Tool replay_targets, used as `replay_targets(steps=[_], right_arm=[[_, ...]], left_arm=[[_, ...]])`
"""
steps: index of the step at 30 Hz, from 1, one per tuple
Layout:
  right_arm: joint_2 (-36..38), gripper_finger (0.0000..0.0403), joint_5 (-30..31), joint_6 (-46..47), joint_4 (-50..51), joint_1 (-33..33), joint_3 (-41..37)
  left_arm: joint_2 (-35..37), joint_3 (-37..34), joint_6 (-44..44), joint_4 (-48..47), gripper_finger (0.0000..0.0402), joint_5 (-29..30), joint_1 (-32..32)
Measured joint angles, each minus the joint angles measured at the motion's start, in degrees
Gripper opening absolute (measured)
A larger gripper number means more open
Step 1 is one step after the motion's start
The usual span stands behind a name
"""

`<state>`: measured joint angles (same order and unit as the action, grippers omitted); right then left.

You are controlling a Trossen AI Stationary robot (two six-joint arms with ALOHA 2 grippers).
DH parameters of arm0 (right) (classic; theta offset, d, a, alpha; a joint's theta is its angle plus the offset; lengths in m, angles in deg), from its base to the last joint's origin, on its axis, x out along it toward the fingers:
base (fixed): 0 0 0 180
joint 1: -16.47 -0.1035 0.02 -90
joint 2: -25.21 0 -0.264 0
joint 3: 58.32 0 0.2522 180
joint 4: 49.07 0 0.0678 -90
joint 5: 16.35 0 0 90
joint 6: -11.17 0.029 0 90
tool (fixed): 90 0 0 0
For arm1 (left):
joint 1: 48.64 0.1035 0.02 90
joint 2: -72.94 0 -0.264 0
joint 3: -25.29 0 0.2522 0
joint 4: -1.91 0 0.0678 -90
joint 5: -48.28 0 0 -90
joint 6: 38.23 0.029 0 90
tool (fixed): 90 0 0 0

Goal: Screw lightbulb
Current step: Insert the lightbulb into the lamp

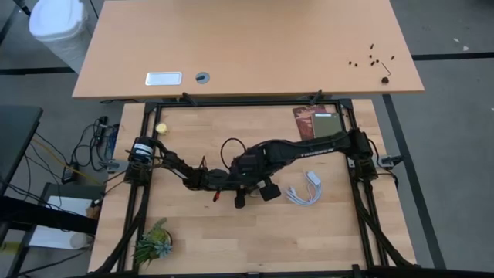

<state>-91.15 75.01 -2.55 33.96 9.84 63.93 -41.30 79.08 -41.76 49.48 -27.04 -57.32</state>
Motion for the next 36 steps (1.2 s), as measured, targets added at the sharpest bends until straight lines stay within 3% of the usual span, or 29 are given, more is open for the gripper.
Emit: replay_targets(steps=[20,36], right_arm=[[-2.7,0.0384,0.6,-0.4,-3.8,1.5,-0.3],[-2.6,0.0263,0.6,-0.8,-3.6,1.4,-1.6]], left_arm=[[0.0,0.2,0.3,0.5,0.0191,0.0,-0.1],[0.0,0.3,0.3,0.2,0.0191,-0.2,-0.1]])
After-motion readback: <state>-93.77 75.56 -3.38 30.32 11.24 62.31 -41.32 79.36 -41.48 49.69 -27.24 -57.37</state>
